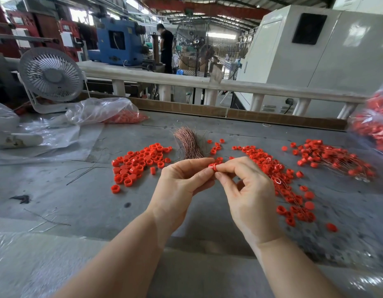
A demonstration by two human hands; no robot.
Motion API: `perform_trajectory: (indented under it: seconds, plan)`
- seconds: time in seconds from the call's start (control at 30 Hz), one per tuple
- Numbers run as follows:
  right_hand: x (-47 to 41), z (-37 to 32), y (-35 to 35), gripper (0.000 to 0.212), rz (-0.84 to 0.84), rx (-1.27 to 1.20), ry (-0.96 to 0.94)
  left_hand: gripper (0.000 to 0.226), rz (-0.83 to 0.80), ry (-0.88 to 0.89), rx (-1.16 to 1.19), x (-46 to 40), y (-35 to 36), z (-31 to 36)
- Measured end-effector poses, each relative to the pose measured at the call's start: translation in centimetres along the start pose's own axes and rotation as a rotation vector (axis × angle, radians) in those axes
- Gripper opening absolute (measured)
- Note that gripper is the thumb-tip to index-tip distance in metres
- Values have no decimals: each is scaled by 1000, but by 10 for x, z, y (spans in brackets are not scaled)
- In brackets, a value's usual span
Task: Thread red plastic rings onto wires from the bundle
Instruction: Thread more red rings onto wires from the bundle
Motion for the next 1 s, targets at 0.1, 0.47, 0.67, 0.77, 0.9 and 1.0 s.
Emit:
perform_trajectory:
  seconds: [0.1,0.47,0.67,0.77,0.9,1.0]
  plan:
    - [1,1,1,5,-9,-1,7,17,16,25,-22,0,0,1]
    - [1,2,1,9,12,-30,39,18,6,23,-38,1,0,2]
    - [0,2,1,10,16,-9,47,18,2,-7,0,1,0,0]
    - [0,1,1,9,14,16,42,19,-8,-35,23,0,1,-2]
    - [0,1,1,7,6,30,37,20,-9,-49,30,0,2,-3]
    - [0,2,1,7,-2,32,42,20,-6,-49,31,0,1,-3]
Point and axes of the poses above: each hand's wrist, its own x-axis away from the middle knuckle, its own y-axis out of the palm, z = x × y, the point moved 6 cm from there along -x, towards the middle knuckle
